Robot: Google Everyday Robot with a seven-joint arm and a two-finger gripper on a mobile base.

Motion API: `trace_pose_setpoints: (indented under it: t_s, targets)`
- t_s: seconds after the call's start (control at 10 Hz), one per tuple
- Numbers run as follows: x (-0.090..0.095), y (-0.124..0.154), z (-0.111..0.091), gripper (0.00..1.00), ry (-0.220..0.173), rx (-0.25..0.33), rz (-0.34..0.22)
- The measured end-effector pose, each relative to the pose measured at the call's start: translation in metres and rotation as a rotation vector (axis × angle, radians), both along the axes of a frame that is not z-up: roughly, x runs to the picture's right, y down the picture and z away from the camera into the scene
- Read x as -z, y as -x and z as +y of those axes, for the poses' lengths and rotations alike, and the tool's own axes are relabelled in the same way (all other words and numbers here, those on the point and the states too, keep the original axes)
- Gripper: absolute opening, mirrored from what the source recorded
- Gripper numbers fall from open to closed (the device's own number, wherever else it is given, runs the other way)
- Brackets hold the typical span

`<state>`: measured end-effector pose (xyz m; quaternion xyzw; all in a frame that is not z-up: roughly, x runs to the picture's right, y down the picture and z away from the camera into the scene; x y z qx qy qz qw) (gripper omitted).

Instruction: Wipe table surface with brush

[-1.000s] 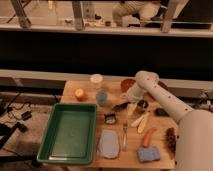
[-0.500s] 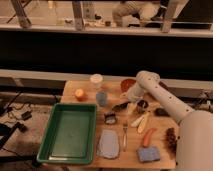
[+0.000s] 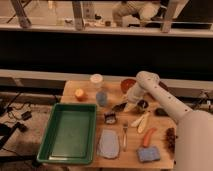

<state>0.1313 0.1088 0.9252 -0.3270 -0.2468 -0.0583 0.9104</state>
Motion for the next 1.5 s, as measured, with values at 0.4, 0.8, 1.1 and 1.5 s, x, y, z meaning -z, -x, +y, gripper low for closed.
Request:
trace_pose_setpoints:
  t_s: [0.4, 0.8, 1.1, 1.5]
  targets:
    - [-0.004, 0.003, 0.003, 0.49, 0.013, 0.009, -0.009]
    - [-0.004, 0.002, 0.002, 0.24, 0.011, 0.001, -0.009]
    - [0.0, 0.0, -0.004, 0.06, -0.002, -0.02, -0.022]
    - [0.007, -0.002, -0.013, 0.0, -0.028, -0.057, -0.042]
